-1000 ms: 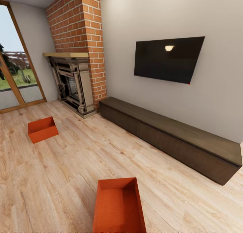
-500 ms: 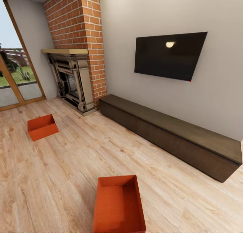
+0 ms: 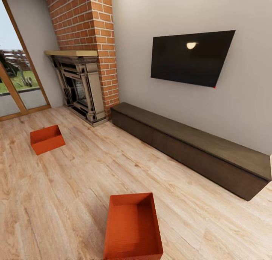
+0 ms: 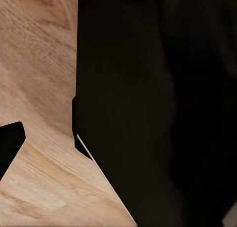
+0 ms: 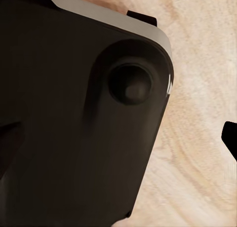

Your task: Move the two storage containers from the living room to the garage. In the garage, place one container on the floor and stack the other container on top of it (either order is fine).

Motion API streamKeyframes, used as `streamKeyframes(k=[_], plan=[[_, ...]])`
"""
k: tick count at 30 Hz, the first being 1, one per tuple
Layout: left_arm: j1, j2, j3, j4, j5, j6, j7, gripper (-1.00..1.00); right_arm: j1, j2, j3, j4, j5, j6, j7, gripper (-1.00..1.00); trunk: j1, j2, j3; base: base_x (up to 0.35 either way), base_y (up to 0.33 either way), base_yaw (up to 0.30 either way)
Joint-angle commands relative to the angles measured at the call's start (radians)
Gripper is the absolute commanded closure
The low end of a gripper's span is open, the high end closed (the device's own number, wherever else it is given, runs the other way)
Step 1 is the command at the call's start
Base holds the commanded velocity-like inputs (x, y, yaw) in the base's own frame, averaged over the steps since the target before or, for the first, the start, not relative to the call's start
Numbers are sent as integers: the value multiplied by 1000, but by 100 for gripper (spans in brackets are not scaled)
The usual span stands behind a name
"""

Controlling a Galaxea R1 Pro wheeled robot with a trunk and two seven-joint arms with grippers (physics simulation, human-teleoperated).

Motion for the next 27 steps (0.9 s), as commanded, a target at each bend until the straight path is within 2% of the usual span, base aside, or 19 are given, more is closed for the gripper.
streamKeyframes(k=[1,27], plan=[[0,0,0,1,10,-3,-1,-100,-1,1,8,2,-9,-4,-2,-100,0,0,-2,0,0,0],[0,0,0,1,10,-3,-1,-100,-1,0,8,2,-10,-5,-2,-100,0,0,-44,0,0,0]])
